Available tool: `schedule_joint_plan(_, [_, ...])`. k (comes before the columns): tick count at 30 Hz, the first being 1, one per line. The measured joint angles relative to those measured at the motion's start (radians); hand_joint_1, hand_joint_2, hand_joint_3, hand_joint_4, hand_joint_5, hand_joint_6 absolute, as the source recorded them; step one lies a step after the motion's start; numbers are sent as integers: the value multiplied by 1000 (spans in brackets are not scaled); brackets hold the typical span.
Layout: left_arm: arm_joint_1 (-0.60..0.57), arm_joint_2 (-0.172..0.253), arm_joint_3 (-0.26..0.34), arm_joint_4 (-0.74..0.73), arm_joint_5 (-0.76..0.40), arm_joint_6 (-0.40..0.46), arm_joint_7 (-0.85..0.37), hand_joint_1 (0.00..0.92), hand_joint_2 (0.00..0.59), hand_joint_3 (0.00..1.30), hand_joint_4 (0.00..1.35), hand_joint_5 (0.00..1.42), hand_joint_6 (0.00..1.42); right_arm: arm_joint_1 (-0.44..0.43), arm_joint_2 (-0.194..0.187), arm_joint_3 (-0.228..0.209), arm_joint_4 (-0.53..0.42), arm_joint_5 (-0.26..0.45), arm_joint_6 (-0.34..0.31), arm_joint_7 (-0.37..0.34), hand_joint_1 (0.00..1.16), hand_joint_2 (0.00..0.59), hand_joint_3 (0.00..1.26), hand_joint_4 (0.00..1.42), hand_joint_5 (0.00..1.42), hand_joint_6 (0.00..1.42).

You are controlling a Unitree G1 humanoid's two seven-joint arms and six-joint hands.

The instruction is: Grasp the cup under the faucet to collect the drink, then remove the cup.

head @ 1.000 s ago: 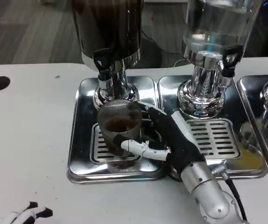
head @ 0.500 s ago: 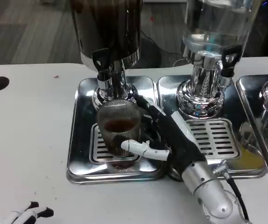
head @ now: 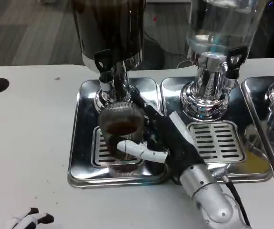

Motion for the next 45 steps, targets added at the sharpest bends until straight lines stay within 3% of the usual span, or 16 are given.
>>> schedule_joint_plan(17, [21, 5, 22, 0, -9, 0, 0, 0, 150, 336, 188, 286, 517, -44, 38, 14, 70, -45, -33, -73, 729, 123, 0, 0, 146, 7])
schedule_joint_plan(38, [-14, 21, 23, -3, -11, 20, -24, 0, 151, 345, 198, 286, 517, -59, 21, 13, 154, -88, -70, -106, 819, 113, 10, 88, 219, 82])
schedule_joint_plan(45, [-18, 27, 23, -8, -12, 26, -33, 0, 151, 356, 209, 294, 517, -60, 22, 13, 160, -92, -70, -113, 814, 121, 79, 136, 252, 113])
